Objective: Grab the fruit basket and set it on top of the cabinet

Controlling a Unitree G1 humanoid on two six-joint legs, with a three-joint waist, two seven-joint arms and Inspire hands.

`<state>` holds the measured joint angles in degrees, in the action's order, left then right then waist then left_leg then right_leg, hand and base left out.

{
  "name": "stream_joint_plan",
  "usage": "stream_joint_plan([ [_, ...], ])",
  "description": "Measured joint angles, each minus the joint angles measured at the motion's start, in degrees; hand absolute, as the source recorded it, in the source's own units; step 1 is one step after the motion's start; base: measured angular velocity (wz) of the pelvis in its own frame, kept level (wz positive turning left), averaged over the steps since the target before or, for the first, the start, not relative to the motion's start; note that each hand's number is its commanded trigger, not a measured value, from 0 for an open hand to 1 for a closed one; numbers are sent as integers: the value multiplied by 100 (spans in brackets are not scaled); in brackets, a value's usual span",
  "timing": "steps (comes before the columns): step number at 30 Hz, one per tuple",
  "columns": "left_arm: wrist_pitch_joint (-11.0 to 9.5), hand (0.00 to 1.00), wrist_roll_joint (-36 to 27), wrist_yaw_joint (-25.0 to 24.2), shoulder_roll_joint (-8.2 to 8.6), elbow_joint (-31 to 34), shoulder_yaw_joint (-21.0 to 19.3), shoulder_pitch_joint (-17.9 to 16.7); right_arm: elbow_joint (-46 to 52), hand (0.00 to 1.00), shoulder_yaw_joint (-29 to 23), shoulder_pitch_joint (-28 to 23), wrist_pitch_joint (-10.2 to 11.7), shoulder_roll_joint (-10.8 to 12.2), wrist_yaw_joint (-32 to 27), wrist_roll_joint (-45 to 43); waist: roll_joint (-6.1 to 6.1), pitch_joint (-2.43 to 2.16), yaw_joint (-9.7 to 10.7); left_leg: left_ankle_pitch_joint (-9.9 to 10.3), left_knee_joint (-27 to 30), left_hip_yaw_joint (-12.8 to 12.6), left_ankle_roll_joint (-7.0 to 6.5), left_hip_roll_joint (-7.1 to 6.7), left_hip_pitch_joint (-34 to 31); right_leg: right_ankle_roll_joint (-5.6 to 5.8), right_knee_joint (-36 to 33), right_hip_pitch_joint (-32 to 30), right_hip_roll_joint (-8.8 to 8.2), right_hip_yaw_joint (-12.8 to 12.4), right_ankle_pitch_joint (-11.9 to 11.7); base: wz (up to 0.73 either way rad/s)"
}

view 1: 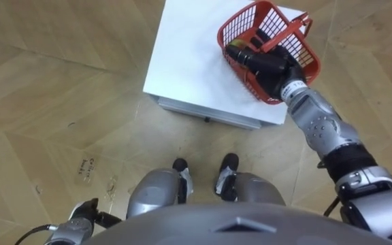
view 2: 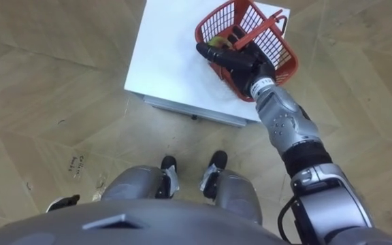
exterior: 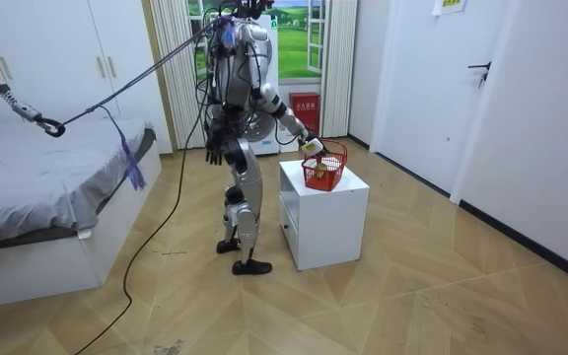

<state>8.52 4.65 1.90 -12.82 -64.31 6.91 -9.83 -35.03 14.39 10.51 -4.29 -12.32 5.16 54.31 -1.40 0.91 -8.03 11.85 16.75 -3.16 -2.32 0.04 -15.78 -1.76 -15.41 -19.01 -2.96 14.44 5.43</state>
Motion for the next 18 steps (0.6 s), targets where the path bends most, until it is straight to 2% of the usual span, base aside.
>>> stream_joint_plan([
  [10,9,0,-2,-118,5,10,-6,2,114,0,-187,-244,2,-1,103,293,17,-21,134,0,3,-26,0,3,8,-3,-4,-1,-2,-17,-2,0],
  [14,3,0,-12,-135,7,11,-4,3,234,0,-227,-335,177,-6,125,619,44,-45,169,1,-7,-74,0,12,47,-3,-5,32,6,-23,-2,0],
  [18,3,0,-11,-132,8,12,-4,3,238,0,-227,-461,177,-4,124,625,77,-62,173,1,-8,-84,0,14,49,-3,-17,35,3,-20,-2,0],
])
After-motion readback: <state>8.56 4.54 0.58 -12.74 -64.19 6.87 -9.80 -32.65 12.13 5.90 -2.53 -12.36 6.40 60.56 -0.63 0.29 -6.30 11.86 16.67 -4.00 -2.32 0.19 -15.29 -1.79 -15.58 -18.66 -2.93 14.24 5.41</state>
